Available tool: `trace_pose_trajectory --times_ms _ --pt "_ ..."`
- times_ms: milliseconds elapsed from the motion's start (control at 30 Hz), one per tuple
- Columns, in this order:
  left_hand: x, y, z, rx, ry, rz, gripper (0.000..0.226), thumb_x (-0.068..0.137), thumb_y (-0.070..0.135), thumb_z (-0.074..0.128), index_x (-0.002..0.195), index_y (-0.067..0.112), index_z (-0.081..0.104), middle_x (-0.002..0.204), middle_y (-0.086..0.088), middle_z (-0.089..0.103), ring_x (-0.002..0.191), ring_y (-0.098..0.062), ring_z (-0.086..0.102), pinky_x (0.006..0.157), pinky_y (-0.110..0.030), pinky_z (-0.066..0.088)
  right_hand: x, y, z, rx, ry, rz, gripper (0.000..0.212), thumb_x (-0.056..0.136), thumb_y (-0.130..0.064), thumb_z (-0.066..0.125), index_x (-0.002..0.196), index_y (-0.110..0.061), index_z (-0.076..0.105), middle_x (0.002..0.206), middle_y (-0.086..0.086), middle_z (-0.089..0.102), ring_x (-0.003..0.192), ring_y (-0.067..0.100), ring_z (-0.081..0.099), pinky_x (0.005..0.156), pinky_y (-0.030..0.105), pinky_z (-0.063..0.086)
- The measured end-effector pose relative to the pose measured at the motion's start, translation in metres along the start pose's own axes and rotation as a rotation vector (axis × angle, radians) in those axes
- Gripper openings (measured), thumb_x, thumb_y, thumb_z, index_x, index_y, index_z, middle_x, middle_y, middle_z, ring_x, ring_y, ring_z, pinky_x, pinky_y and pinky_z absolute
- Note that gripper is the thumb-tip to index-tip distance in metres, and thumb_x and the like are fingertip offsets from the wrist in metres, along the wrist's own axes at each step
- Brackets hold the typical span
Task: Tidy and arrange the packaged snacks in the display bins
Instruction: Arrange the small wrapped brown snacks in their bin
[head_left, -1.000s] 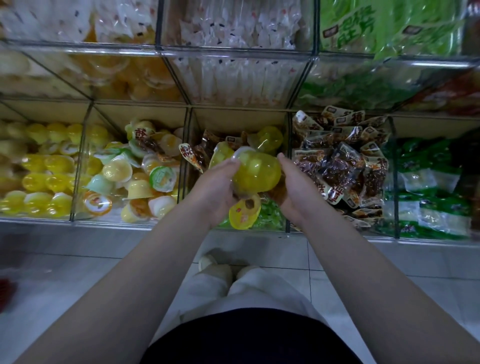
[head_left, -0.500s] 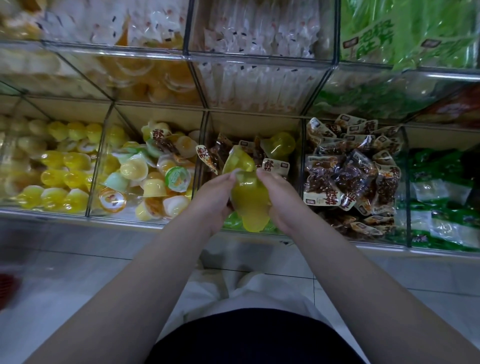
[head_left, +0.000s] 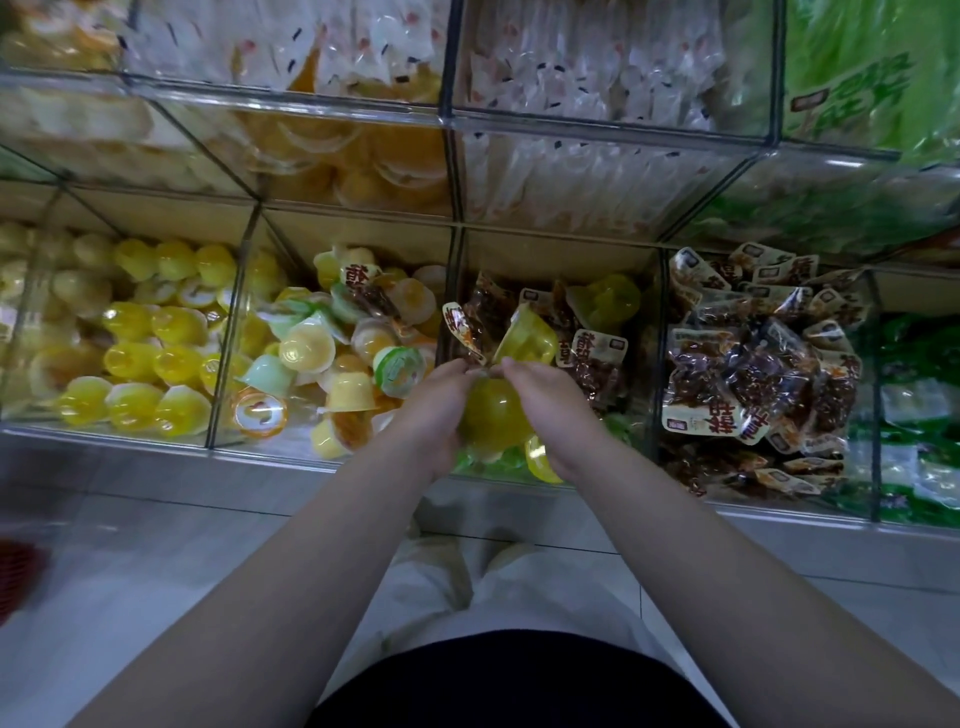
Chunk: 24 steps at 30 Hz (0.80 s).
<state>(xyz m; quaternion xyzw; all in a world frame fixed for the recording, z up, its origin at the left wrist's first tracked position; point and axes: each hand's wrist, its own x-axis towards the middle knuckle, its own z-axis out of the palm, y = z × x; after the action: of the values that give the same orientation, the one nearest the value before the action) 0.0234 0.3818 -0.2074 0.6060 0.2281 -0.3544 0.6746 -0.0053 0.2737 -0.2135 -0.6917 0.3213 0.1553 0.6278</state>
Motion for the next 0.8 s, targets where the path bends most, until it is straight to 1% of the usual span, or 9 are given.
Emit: trace_pose_trajectory --times_ms 100,167,233,300,400,467,500,600,800 --pt "0.010 0.001 -0.003 0.037 0.007 0.017 0.020 0.103 0.011 0.040 0.095 0.024 0.054 0.088 -0.002 0.061 0.082 -0.020 0.061 0.070 -0.033 0.051 0.007 -0.002 0.011 -0.024 0.041 -0.052 0.021 0.099 -0.034 0.051 0.113 -0.020 0.059 0.112 -0.002 0.060 0.111 0.018 0.055 0.086 0.028 0.039" --pt "0.015 0.002 -0.005 0.054 -0.004 0.006 0.025 0.102 0.016 0.043 0.121 0.027 0.054 0.109 -0.006 0.065 0.103 -0.025 0.062 0.089 -0.040 0.052 0.010 -0.006 0.015 -0.048 0.040 -0.055 0.035 0.099 -0.034 0.051 0.128 -0.016 0.052 0.117 -0.002 0.058 0.110 0.015 0.053 0.091 0.028 0.039" --pt "0.019 0.003 -0.009 0.055 -0.054 0.008 0.030 0.102 0.019 0.044 0.129 0.027 0.053 0.127 -0.008 0.062 0.118 -0.027 0.058 0.099 -0.046 0.049 0.014 -0.009 0.018 -0.072 0.032 -0.061 0.044 0.099 -0.035 0.051 0.138 -0.015 0.045 0.129 0.000 0.058 0.117 0.017 0.052 0.102 0.034 0.039" --pt "0.023 0.005 -0.011 0.029 -0.107 0.039 0.029 0.102 0.017 0.042 0.127 0.023 0.055 0.121 -0.009 0.066 0.108 -0.022 0.066 0.084 -0.037 0.057 0.016 -0.012 0.021 -0.073 0.011 -0.066 0.049 0.100 -0.035 0.049 0.145 -0.017 0.038 0.138 0.001 0.054 0.127 0.020 0.048 0.106 0.033 0.035" --pt "0.028 0.010 -0.012 0.030 -0.141 0.085 0.032 0.103 0.013 0.039 0.131 0.020 0.054 0.114 -0.007 0.068 0.091 -0.007 0.070 0.064 -0.020 0.055 0.020 -0.016 0.026 -0.010 -0.028 -0.054 0.052 0.102 -0.032 0.045 0.150 -0.017 0.031 0.145 0.001 0.046 0.133 0.016 0.043 0.099 0.023 0.030" --pt "0.030 0.014 -0.012 0.043 -0.131 0.072 0.035 0.103 0.016 0.040 0.135 0.022 0.053 0.123 -0.005 0.064 0.103 -0.008 0.065 0.071 -0.020 0.055 0.022 -0.020 0.033 0.004 -0.037 -0.053 0.051 0.103 -0.033 0.042 0.151 -0.018 0.031 0.142 -0.004 0.044 0.133 0.011 0.040 0.102 0.021 0.029" --pt "0.031 0.016 -0.013 0.044 -0.128 0.060 0.037 0.102 0.020 0.043 0.137 0.025 0.052 0.131 -0.004 0.061 0.113 -0.011 0.061 0.082 -0.025 0.056 0.024 -0.021 0.036 0.009 -0.037 -0.054 0.051 0.103 -0.035 0.041 0.150 -0.019 0.033 0.141 -0.007 0.042 0.133 0.010 0.039 0.107 0.023 0.030" --pt "0.035 0.017 -0.014 0.062 -0.112 0.023 0.040 0.097 0.029 0.047 0.136 0.032 0.052 0.138 -0.004 0.055 0.127 -0.021 0.051 0.106 -0.041 0.045 0.030 -0.022 0.043 0.079 -0.036 -0.014 0.051 0.101 -0.042 0.042 0.146 -0.020 0.036 0.143 0.005 0.048 0.132 0.020 0.045 0.113 0.040 0.035" --pt "0.029 0.020 -0.006 0.143 -0.151 0.077 0.026 0.104 0.020 0.040 0.117 0.029 0.060 0.118 -0.006 0.066 0.112 -0.019 0.061 0.099 -0.037 0.050 0.035 -0.022 0.026 0.173 0.065 0.045 0.049 0.096 -0.054 0.044 0.123 -0.014 0.054 0.116 0.010 0.065 0.109 0.025 0.063 0.100 0.049 0.048"
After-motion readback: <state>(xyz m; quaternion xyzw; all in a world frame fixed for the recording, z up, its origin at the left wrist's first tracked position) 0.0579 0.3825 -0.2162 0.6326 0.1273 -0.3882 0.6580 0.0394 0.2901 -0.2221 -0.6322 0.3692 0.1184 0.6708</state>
